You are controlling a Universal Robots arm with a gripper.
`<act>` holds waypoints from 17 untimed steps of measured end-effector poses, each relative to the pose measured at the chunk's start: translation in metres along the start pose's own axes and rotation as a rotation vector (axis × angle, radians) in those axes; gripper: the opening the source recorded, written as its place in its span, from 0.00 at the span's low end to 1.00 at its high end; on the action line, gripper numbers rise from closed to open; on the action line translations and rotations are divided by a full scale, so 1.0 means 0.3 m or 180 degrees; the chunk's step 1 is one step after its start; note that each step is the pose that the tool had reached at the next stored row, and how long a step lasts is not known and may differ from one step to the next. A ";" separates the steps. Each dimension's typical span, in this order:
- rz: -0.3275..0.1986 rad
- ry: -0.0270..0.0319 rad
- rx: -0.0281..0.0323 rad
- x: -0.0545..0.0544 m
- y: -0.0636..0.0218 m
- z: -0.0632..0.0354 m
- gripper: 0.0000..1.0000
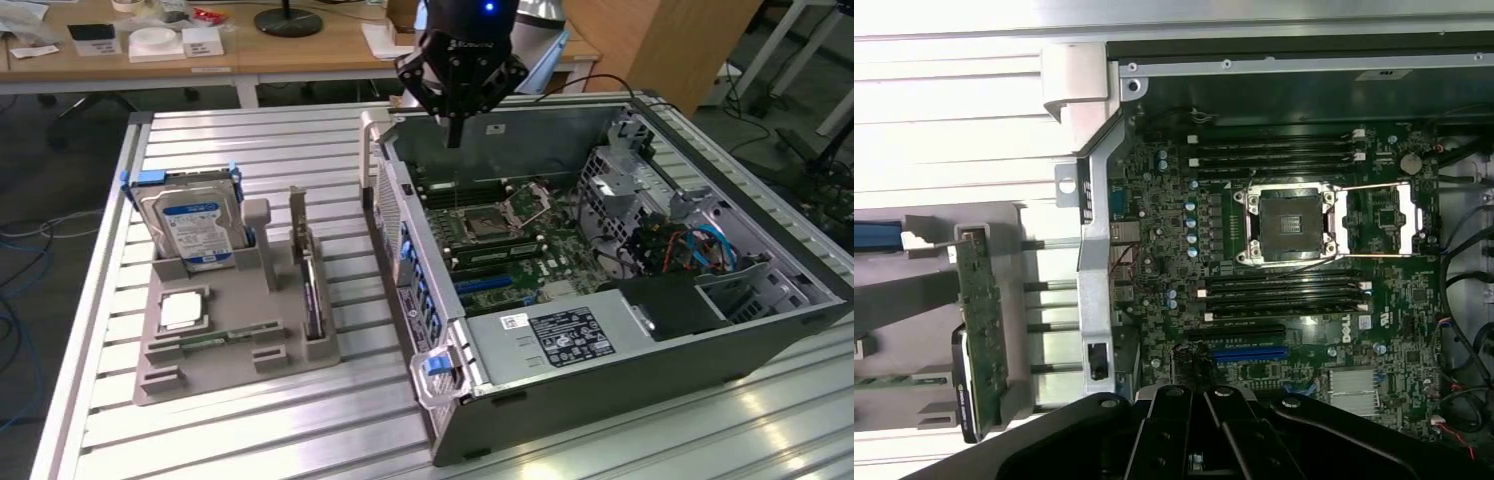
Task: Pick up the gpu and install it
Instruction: 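Reach for the gpu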
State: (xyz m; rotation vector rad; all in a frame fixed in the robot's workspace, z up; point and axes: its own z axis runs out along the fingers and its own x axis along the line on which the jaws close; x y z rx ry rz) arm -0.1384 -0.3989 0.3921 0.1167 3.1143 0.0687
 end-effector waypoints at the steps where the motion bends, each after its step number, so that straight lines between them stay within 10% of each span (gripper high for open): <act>1: 0.0000 0.0000 0.0000 0.001 0.000 0.000 0.11; 17: 0.0000 0.0000 0.0000 0.030 -0.003 0.000 0.11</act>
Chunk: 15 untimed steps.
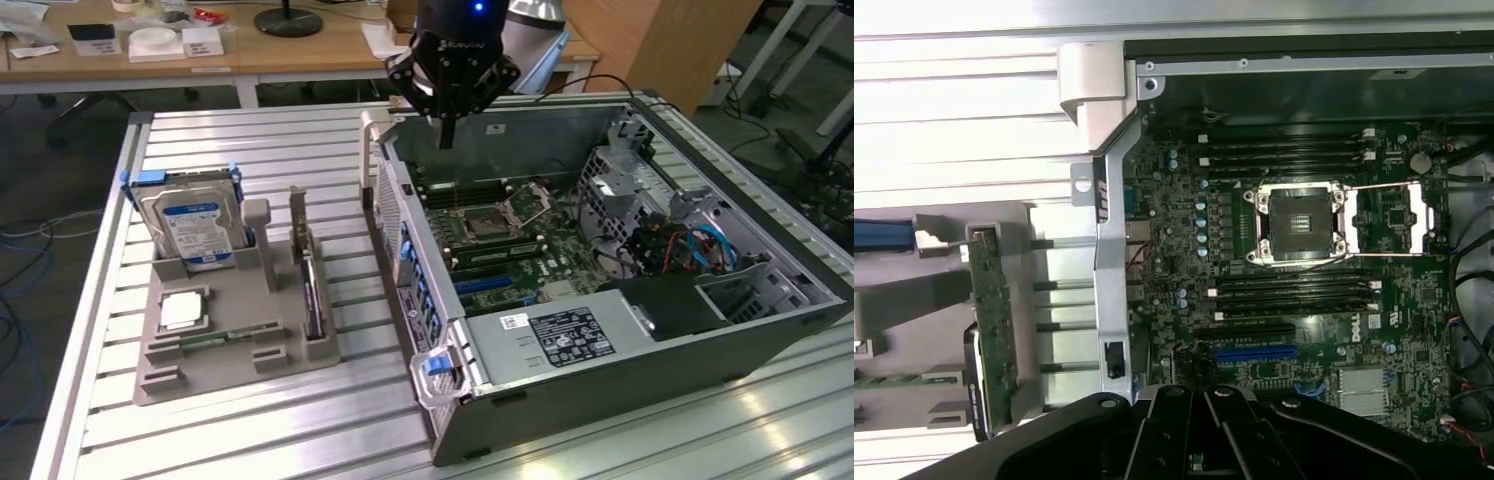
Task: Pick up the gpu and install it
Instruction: 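Reach for the gpu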
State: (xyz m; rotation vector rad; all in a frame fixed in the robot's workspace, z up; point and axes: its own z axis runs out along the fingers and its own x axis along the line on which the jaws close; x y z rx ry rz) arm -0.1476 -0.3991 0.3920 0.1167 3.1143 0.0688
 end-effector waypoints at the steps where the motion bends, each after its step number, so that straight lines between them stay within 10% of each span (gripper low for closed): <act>1: 0.0000 0.0000 0.0000 0.002 0.000 0.000 0.11; 15: 0.0000 0.0000 0.0000 0.039 -0.004 -0.001 0.11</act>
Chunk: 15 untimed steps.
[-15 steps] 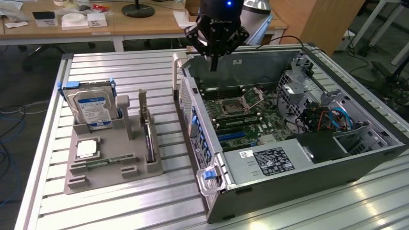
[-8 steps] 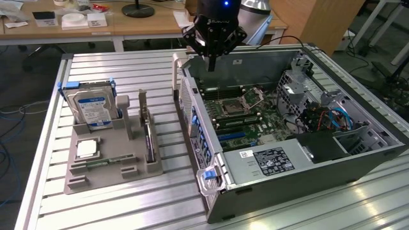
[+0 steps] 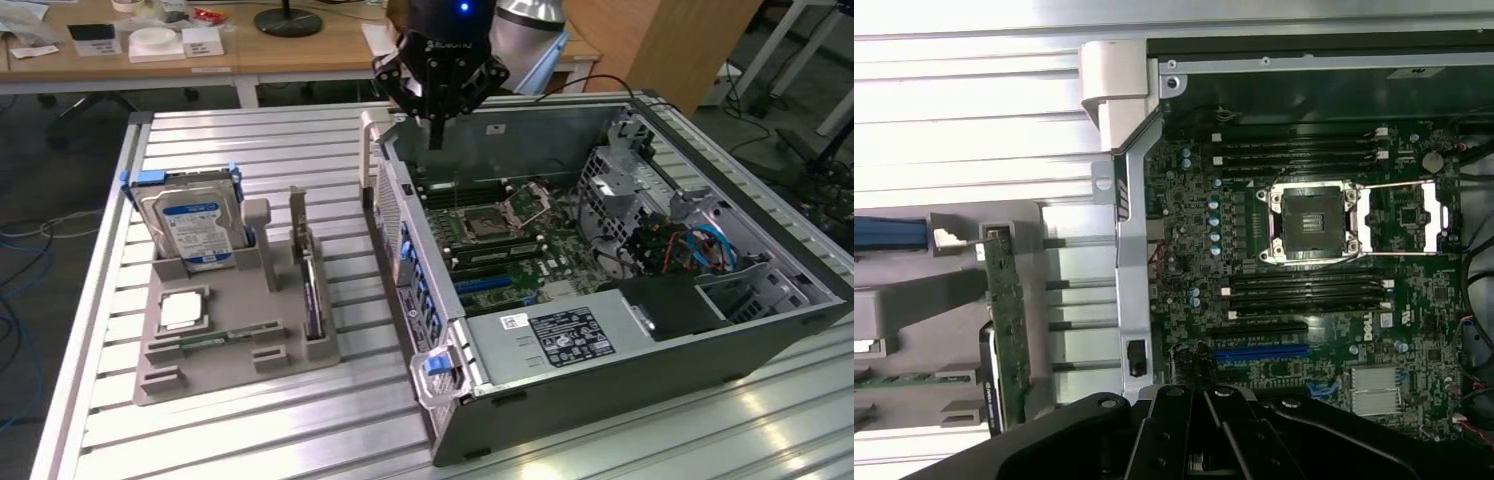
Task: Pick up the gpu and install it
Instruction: 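Reach for the gpu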
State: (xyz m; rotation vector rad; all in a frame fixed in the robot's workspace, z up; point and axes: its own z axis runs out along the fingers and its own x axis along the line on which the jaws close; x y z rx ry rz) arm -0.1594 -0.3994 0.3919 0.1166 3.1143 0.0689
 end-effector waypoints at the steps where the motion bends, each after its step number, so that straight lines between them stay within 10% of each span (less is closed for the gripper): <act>1: 0.0000 0.0000 0.0000 0.003 0.000 0.000 0.11; 15: 0.0000 0.0000 0.0000 0.042 -0.004 -0.001 0.11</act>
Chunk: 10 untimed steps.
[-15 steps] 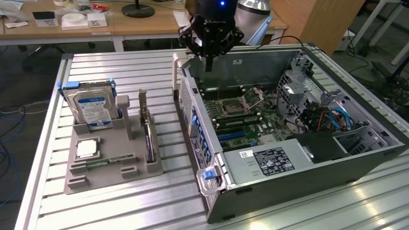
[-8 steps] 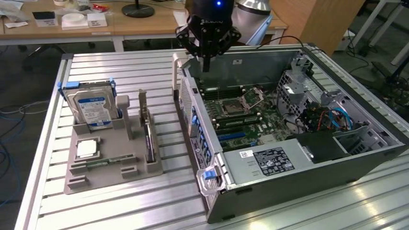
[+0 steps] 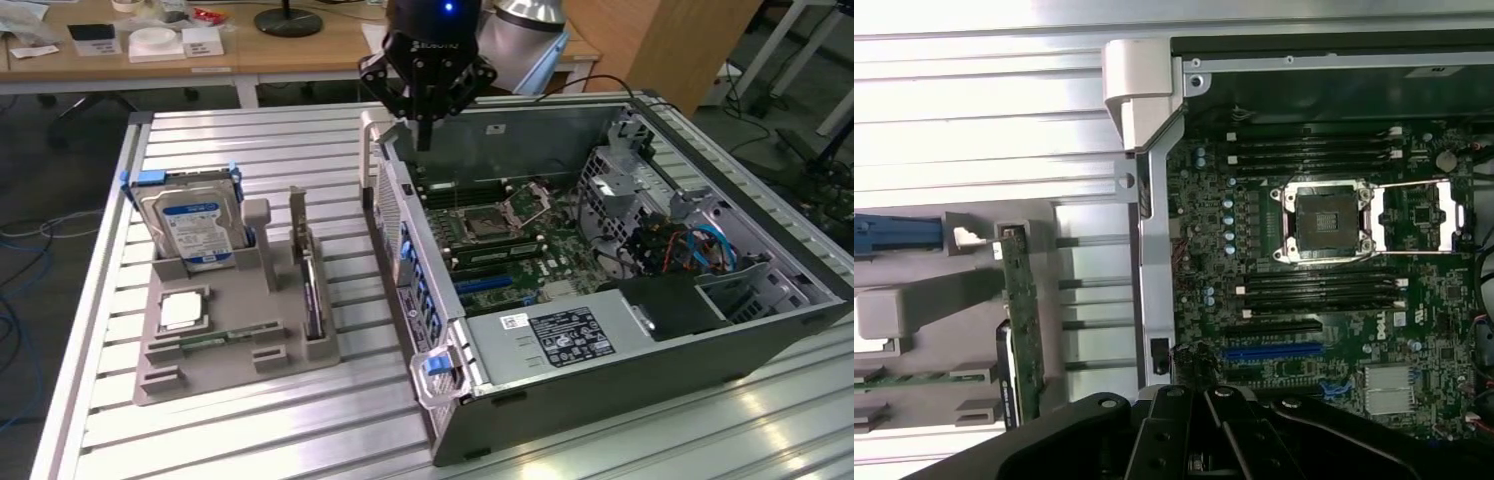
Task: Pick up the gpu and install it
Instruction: 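Reach for the gpu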
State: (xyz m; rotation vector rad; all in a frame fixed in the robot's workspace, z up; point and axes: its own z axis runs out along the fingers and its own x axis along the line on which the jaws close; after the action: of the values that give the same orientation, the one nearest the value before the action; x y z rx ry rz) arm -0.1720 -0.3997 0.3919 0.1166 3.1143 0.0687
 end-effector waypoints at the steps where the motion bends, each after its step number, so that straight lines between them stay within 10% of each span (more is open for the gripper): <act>1: 0.0000 0.0000 0.0000 0.003 0.000 0.000 0.11; 10: 0.0000 0.0000 0.0000 0.030 -0.003 0.000 0.11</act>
State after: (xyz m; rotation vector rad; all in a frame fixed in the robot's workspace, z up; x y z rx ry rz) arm -0.1810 -0.4000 0.3917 0.1167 3.1143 0.0688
